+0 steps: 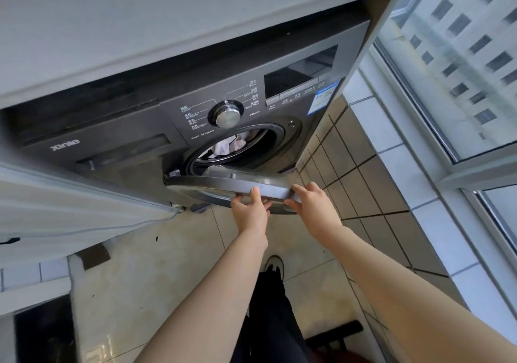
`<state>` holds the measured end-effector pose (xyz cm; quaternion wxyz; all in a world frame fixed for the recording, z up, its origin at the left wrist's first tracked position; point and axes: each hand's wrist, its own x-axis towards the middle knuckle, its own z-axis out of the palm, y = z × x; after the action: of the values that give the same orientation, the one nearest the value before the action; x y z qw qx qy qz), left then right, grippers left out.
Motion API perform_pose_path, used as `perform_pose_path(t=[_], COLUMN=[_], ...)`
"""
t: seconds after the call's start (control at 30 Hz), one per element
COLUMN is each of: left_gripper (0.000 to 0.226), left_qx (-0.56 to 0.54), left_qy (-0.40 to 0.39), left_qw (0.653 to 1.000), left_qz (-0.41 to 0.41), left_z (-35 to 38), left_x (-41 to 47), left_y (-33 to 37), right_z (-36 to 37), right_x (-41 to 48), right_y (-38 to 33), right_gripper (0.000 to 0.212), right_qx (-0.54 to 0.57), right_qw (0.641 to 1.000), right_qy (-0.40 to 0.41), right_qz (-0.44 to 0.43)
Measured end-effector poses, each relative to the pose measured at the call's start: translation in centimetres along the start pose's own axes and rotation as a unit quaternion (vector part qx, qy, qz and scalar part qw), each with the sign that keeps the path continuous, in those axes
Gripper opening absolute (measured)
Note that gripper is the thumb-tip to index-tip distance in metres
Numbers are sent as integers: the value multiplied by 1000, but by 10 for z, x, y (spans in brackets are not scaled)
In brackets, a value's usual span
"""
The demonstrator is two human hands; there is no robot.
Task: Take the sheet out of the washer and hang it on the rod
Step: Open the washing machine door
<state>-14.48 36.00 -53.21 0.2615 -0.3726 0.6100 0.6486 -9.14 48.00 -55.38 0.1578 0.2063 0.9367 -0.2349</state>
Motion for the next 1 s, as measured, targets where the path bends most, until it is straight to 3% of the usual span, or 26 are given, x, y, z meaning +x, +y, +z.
perform_pose_path(t=[0.37, 0.57, 0.67, 0.83, 0.9, 0.93, 1.0], left_gripper=[51, 51, 45, 25, 17, 14, 16], left_qx=[60, 161, 200, 231, 250, 262, 285], left_qy=[-69, -62, -57, -37, -23, -15, -5], left_qw=[993, 980, 970, 959, 952, 947, 936], left_qz=[77, 104, 124, 160, 174, 185, 207], left_z=[-96, -160, -191, -231, -244, -250, -261], left_x=[-12, -12, -12, -7, -10, -11, -14], left_y=[-42, -57, -57, -53, -50, -50, -51], right_z=[61, 95, 108, 127, 130, 131, 136], right_x=[-92, -142, -153, -153, -151, -151, -152], right_y=[-33, -74, -95, -121, -127, -129, -134], right_gripper=[43, 37, 30, 40, 24, 27, 55], right_qx=[23, -1, 6, 94, 144, 158, 154], right_qw=[998, 997, 994, 981, 968, 963, 962], right_qy=[-14, -48, -90, -161, -196, -209, -215], right_qz=[48, 57, 57, 62, 67, 69, 71])
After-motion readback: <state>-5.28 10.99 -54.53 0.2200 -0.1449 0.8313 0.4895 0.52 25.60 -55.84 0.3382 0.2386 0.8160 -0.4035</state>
